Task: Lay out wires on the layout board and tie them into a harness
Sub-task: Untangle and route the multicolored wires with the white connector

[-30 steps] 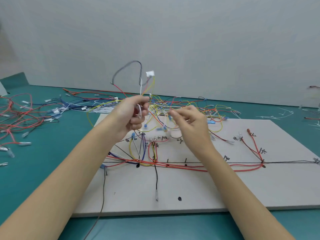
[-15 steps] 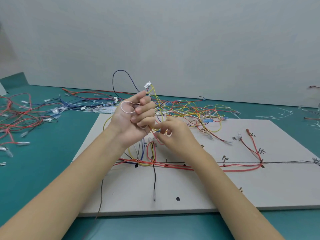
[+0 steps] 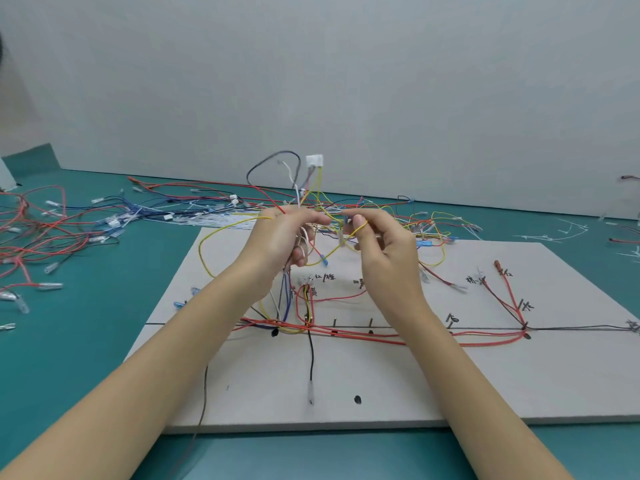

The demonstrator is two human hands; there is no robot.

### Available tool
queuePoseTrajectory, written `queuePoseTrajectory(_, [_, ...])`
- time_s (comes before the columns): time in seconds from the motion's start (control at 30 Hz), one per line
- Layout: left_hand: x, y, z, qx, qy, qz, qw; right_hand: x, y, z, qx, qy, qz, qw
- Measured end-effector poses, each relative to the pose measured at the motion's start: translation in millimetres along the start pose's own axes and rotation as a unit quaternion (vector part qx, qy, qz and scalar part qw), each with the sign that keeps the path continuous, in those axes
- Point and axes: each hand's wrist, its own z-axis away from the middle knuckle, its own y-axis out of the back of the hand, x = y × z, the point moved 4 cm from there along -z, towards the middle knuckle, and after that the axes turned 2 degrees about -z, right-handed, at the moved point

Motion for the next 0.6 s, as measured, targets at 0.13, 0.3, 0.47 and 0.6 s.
queuePoseTrajectory(0.13, [-3.9,-5.2,1.5,-0.006,-0.007,-0.008,1.000,-1.2,2.9,-0.2,-0.009,-0.018,-0.033,0.999])
queuePoseTrajectory(0.3, [-8.8,-11.2,5.5,-0.075,0.010,-0.004,0.997,-0.3,10.4,-3.1,-0.032,-0.060,-0.132,0.989])
queuePoseTrajectory(0.47, [-9.2,-15.6,5.8,-0.120,0.022,-0.001,0.993,4.4,15.9,-5.2,-0.056,-0.104,-0.150,0.982])
queuePoseTrajectory(0.6, [-9.2,-14.3,5.8,-0.147,0.032,0.033,0.988,8.3,15.3,-5.5,-0.066,-0.121,-0.134,0.981])
